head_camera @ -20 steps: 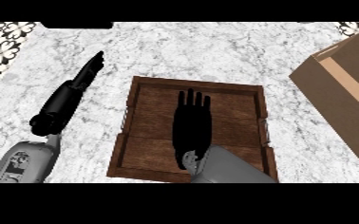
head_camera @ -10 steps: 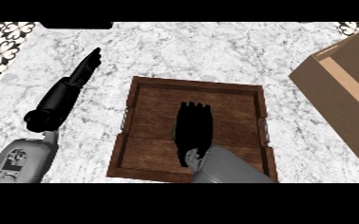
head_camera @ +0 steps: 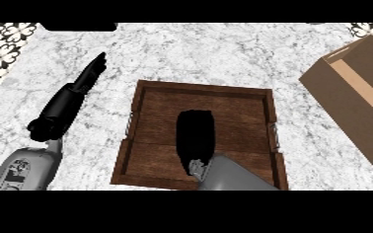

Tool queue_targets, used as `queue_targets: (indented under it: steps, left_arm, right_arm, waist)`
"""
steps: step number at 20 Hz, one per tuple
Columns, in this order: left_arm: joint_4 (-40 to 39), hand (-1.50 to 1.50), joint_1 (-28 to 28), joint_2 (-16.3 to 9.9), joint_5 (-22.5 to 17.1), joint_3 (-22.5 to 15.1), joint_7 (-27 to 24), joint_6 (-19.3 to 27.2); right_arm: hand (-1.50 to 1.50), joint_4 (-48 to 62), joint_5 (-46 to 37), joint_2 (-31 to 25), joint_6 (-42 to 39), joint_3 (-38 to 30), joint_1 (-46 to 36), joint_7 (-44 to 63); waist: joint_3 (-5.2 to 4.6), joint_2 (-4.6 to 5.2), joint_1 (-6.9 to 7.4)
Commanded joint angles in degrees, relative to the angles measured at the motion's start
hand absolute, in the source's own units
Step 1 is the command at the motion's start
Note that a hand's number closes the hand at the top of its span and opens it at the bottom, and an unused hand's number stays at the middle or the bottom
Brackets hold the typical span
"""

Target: Pick the squash from the tray and place it in the cardboard box

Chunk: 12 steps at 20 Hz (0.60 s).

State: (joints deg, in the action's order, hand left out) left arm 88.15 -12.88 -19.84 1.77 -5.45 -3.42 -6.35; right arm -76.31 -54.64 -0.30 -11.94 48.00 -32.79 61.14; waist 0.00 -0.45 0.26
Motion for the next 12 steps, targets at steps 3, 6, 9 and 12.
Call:
queue_targets:
  steps: [3,6,9,12]
  left_arm:
    - [1.96,0.00,0.71,-0.66,-1.02,1.38,1.33,-2.35]
    - [-0.20,0.00,0.76,-0.15,0.05,1.24,-1.10,-1.56]
    - [-1.01,0.00,2.99,1.06,1.40,0.32,-4.26,-1.17]
    - [-1.59,0.00,-1.98,2.33,1.75,0.51,0.39,-1.10]
  right_arm:
    - [1.50,4.10,2.18,-9.31,6.75,-9.32,-0.34,-17.65]
    - [1.50,-0.08,11.12,-18.01,7.51,-16.16,2.16,-31.44]
    - [1.50,3.13,12.74,-20.53,8.58,-21.30,-1.81,-39.48]
    - [1.50,5.04,6.94,-16.37,12.33,-20.23,-3.74,-39.13]
  waist:
    - [0.05,0.62,0.31]
    - [0.12,0.91,-0.36]
    - [0.03,0.72,0.25]
    - [0.02,0.57,0.10]
